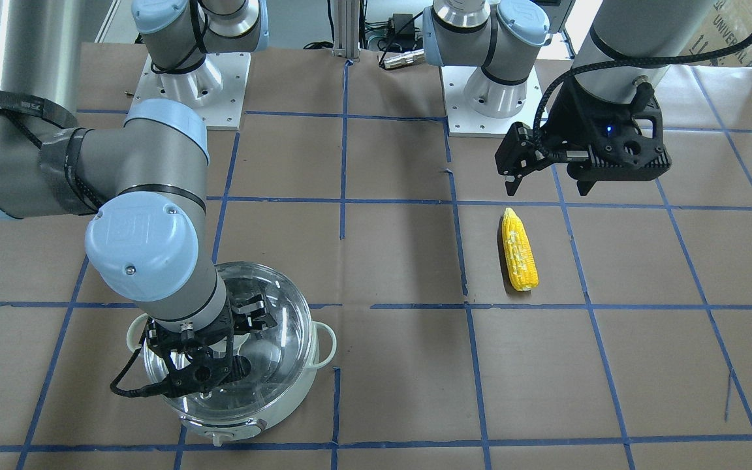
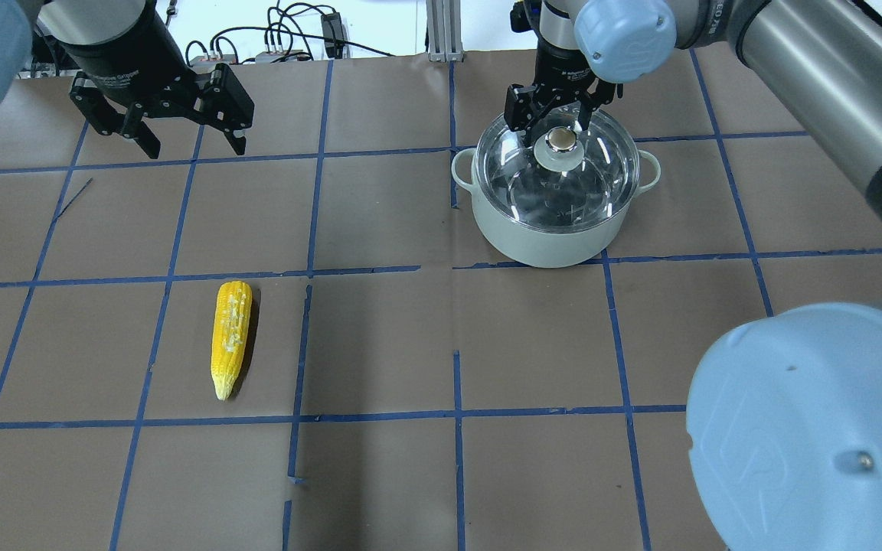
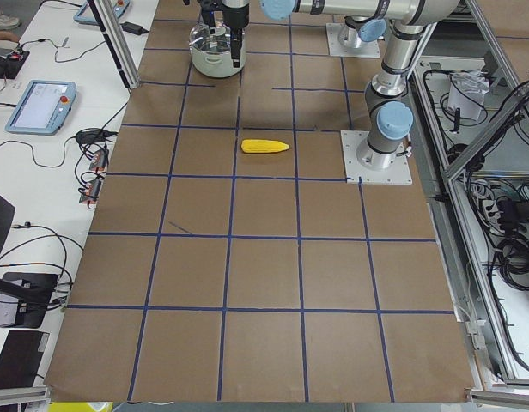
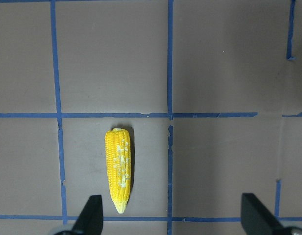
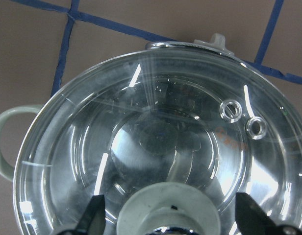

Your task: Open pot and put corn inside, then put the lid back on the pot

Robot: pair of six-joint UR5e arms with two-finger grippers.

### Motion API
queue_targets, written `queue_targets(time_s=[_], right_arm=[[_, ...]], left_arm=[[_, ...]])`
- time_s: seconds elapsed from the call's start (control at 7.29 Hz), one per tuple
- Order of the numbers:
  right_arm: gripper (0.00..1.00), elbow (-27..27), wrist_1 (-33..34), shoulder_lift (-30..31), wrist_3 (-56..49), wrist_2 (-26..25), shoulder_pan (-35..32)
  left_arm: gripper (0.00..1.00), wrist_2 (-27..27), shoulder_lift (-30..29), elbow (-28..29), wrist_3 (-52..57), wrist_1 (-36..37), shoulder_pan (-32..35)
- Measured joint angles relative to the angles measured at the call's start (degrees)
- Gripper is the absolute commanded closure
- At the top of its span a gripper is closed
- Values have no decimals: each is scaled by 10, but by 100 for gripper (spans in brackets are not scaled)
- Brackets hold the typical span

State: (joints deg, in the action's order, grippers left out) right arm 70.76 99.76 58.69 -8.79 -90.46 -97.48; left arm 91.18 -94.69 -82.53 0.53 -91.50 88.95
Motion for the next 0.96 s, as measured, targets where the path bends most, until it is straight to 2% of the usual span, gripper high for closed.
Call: queue_targets(time_s=[0.55, 0.96], right_arm=[[25, 5, -21, 11, 3, -12, 0], [30, 5, -31, 14, 4, -17, 0]], left_arm=[[0, -3, 0, 1, 0, 0, -1], [0, -4, 1, 2, 0, 0, -1]])
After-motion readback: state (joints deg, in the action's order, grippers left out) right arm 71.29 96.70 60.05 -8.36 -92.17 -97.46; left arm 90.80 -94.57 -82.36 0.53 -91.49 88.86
